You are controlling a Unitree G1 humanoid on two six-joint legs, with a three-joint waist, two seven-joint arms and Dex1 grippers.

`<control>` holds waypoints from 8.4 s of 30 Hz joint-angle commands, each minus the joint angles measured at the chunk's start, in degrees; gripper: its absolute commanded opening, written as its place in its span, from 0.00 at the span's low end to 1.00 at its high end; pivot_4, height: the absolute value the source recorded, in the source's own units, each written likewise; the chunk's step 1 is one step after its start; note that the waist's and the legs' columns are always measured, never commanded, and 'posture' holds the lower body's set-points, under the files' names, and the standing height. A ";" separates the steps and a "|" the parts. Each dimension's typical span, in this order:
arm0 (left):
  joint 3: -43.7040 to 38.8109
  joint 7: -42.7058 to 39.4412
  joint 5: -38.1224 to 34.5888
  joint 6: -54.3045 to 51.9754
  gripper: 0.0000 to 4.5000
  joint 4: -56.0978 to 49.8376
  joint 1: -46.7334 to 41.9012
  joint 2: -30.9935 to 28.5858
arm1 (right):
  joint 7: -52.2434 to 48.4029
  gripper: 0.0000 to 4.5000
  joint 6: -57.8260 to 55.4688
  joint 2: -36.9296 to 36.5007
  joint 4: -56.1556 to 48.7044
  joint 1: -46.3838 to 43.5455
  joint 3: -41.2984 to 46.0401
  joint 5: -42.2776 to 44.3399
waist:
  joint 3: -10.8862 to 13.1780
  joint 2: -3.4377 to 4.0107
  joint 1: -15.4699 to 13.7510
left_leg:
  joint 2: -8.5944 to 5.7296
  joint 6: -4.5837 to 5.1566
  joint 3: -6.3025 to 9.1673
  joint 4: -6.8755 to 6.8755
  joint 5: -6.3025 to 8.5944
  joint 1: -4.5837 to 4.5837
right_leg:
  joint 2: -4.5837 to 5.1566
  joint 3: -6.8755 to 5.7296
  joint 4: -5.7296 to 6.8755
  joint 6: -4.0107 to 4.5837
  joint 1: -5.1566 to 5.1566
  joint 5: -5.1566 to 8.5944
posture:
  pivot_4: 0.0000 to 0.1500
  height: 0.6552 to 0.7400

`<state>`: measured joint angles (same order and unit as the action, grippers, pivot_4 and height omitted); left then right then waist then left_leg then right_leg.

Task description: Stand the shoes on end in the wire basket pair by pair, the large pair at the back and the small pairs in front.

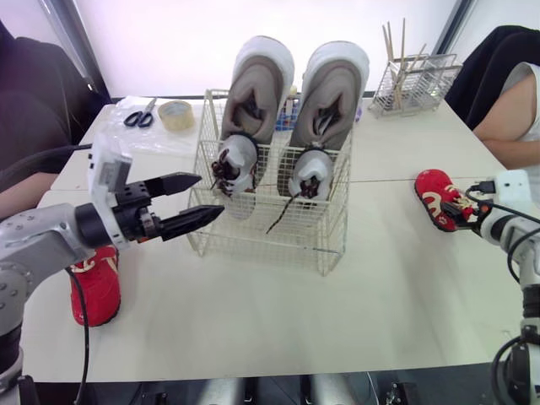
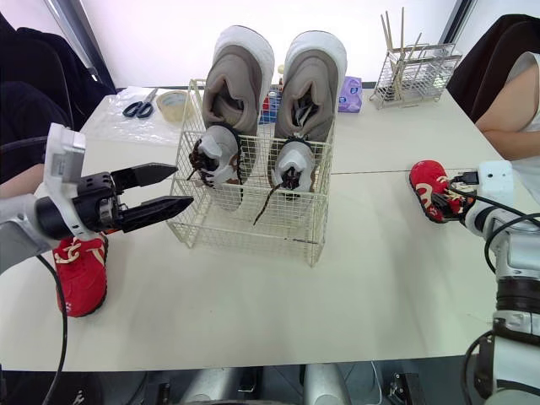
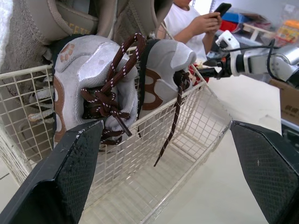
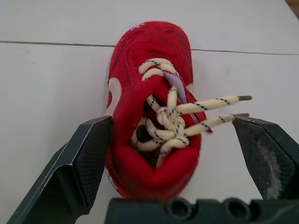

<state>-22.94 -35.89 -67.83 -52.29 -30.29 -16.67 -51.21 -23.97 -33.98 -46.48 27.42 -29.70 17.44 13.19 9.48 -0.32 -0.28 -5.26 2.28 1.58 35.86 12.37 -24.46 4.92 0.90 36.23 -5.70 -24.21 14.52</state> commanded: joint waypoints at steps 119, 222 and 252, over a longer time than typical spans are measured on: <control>6.69 21.35 -30.93 1.68 0.06 11.99 -20.69 17.17 | 4.83 0.09 -12.90 28.03 -40.06 -25.47 -1.58 71.55 | 0.39 -0.04 0.55 | 0.02 -0.08 0.01 0.29 -0.03 -0.03 | -0.06 0.10 0.66 -0.45 -0.28 -0.27 | 1.00 1.00; -19.18 12.20 16.65 -18.61 1.00 34.05 15.24 -11.44 | -65.40 0.99 1.88 9.41 -24.82 -39.56 -17.91 24.72 | 0.49 0.00 1.18 | 0.08 -0.37 -0.03 -0.56 0.08 0.06 | 0.08 -0.10 0.04 -0.23 -0.45 -0.30 | 1.00 1.00; -18.78 12.54 23.02 -16.43 0.02 31.71 -2.99 -0.44 | -61.35 1.00 -1.75 4.71 -28.21 -38.83 -17.31 25.25 | 0.46 -0.54 0.91 | 0.09 -0.42 -0.03 -0.56 0.04 -0.02 | 0.14 -0.16 0.10 -0.24 -0.45 -0.31 | 1.00 1.00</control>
<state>-36.33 -24.52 -41.77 -68.03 7.23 -17.30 -50.66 -85.69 -35.74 -41.12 0.09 -66.93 -1.48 37.36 9.94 -0.87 0.63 -5.17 1.86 1.55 35.30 12.41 -24.50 5.06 0.73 36.31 -5.94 -24.66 14.20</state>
